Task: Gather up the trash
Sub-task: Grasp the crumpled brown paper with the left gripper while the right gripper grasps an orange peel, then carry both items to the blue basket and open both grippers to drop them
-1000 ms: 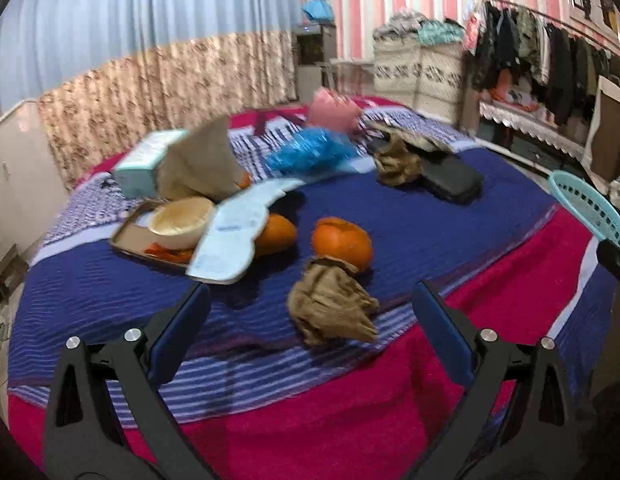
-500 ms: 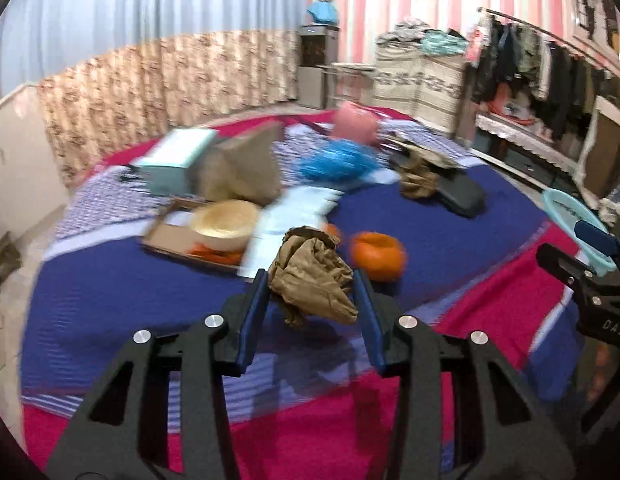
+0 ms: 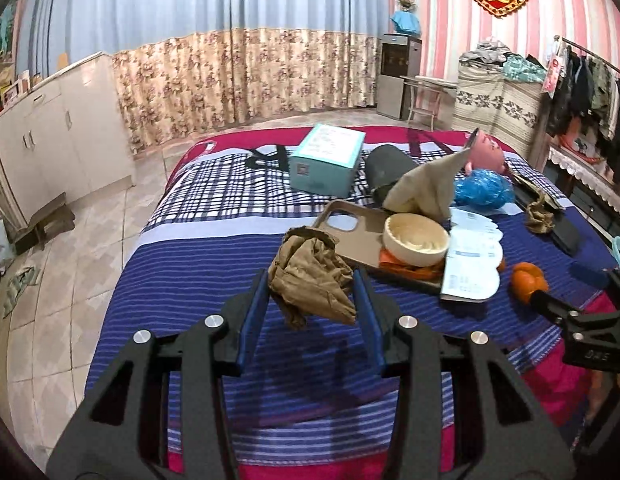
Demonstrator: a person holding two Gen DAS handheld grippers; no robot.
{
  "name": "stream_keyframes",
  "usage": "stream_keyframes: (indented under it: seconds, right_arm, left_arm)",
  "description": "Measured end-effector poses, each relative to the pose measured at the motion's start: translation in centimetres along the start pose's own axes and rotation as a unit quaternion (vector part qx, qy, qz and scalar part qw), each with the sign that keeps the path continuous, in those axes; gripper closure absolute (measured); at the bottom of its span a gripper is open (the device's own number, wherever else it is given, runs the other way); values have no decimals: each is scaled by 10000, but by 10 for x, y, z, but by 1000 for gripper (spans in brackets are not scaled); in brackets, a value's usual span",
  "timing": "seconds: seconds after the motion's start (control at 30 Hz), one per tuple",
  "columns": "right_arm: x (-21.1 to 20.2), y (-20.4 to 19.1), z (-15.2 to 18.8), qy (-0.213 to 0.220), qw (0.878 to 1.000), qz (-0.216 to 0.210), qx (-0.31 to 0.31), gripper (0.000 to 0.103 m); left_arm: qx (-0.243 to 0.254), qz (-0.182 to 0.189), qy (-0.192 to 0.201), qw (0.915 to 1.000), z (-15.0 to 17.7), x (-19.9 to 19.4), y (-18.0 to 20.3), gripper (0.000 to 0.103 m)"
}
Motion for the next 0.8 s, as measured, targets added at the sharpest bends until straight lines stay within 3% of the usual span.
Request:
stream_keyframes:
  seconds: [0.03,0.13,0.2,0.3,0.5,0.8]
  right_arm:
    - [5,-1,-1,-75,10000,-40,-34,14]
    - [19,-11,-1,-295,9992,-209,-191,39]
    - [23,-14,1,-405,9984,-284,-272,61]
    - [11,-8,-1,-223,9986,-476,-98,74]
    - [-42,36,-8,331,9993,-184,-6,74]
    - [-136,170,-9,914,9909,899,420,74]
  left_arm:
    - [-16,-6,-9,10000,-1,0,-1,61]
    - [25,1,29,10000,-1,1,-2,61]
    - [62,25,61,10000,-4,0,1,61]
    - [111,70,88,9999,-5,-6,11,61]
    - [331,192,206,9991,-19,-17,52,61]
    - [589,839,359,9941,-44,-27,154,61]
Point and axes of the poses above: each gripper's, at about its wrist camera, not at the fingertips, and x roughly the way its jaws point, y to its right, z to its underside, the point moved 4 cm from there along x, roughly the way its jaws point, and after that the axes turned 4 degrees about x, right-handed, at the moved point
